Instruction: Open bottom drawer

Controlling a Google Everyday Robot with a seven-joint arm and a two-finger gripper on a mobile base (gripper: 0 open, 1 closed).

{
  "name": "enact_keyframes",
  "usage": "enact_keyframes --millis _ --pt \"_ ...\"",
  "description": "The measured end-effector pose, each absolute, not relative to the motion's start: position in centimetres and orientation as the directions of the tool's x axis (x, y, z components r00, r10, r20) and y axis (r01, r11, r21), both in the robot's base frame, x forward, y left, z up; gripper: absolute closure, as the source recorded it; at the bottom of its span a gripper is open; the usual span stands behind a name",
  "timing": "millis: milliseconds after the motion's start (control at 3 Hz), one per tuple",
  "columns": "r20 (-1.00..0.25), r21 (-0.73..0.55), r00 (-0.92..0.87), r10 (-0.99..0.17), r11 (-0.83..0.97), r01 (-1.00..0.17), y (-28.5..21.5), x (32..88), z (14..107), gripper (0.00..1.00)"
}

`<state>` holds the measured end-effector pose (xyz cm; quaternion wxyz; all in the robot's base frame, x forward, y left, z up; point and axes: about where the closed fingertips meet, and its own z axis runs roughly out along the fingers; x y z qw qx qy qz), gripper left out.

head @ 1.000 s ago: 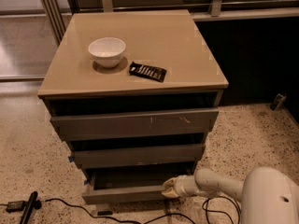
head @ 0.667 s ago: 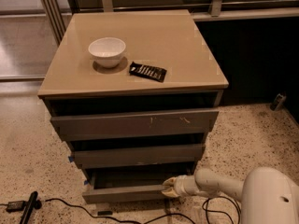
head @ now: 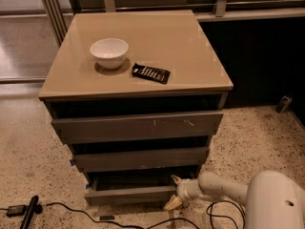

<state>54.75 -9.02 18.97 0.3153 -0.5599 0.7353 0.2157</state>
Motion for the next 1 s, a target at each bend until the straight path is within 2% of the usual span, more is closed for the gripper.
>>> enact_keyframes --millis 333,1000 --pt "-0.708 -0.032 -0.178 -0.683 0.283 -0.959 -9.3 54.2 18.9 0.48" --pt "-0.72 -0.02 -0.189 -0.668 0.293 -0.956 -10.4 52.2 18.9 0.94"
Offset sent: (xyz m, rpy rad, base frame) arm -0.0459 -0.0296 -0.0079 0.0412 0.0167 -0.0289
